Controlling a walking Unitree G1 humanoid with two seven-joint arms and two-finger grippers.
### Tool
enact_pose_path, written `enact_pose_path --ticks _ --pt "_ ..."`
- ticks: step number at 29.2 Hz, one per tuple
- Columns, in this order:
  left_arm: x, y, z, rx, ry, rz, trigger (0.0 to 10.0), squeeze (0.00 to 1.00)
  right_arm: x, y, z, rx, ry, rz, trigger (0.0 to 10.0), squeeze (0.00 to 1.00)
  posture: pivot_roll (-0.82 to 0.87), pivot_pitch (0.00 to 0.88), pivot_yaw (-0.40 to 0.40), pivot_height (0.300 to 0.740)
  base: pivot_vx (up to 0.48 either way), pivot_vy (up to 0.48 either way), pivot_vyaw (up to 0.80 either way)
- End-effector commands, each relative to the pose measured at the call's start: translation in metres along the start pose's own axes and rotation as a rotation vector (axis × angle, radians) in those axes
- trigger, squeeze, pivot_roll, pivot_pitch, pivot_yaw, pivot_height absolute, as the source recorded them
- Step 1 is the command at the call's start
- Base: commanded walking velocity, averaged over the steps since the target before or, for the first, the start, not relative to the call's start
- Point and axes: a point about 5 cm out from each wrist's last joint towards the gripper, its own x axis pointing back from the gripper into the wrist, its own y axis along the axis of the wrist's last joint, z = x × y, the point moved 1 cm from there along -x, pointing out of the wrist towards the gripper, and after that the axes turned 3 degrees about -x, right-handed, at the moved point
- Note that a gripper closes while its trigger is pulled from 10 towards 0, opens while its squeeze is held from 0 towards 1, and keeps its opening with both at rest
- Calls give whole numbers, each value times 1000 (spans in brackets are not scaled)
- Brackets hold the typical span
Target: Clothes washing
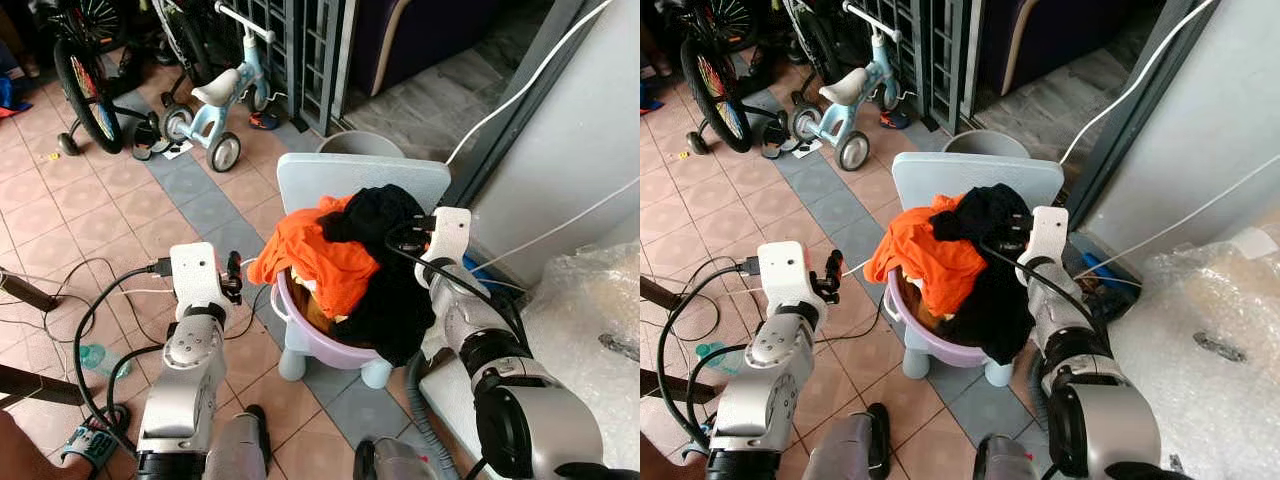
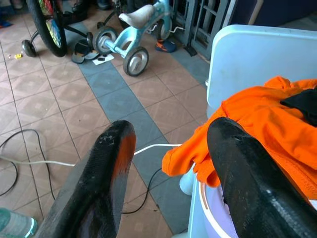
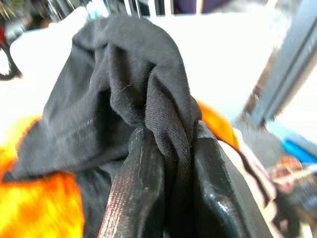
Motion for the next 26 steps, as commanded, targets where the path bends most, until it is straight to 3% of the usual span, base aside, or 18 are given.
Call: enact_pose_path --ticks 1,3,4,5,9,10,14,15,16,20,23,26 --pt "-1 -2 -3 10 -6 7 10000 0 -3 32 4 -25 15 -126 0 0 54 115 -33 740 0 0 0" --pt "-1 -3 -2 4 7 4 10000 0 -2 59 8 -21 34 -231 0 0 55 104 -29 740 0 0 0" --pt "-1 -3 -2 4 7 4 10000 0 -2 59 8 -21 34 -231 0 0 55 104 -29 740 0 0 0" --pt "1 -5 -3 -2 10 6 10000 0 3 84 14 -6 55 -325 0 0 51 90 -26 740 0 0 0" --pt "1 -7 -4 -6 4 10 10000 0 8 101 18 11 70 -394 0 0 49 77 -21 740 0 0 0" --pt "-1 -4 -7 2 -18 3 10000 0 15 121 17 25 55 -469 0 0 45 63 -14 740 0 0 0" --pt "-2 0 -15 13 -69 -16 10000 0 23 133 10 44 -3 -533 0 0 42 57 -10 740 0 0 0" --pt "-2 2 -17 7 -73 -27 10000 0 25 135 7 53 -20 -545 4353 0 37 51 -6 740 0 0 0" --pt "-3 3 -19 3 -78 -32 10000 0 28 137 5 69 -32 -562 10000 0 36 49 -5 740 0 0 0" --pt "-3 3 -20 3 -86 -32 10000 0 31 139 4 94 -34 -581 10000 0 31 45 -1 740 0 0 0" --pt "-6 5 -23 -24 -107 -48 10000 0 39 157 -20 204 -198 -644 10000 0 13 41 11 740 0 0 -740" --pt "-8 5 -23 -34 -112 -55 10000 0 46 176 -47 218 -352 -672 10000 0 11 39 14 740 0 0 -788"
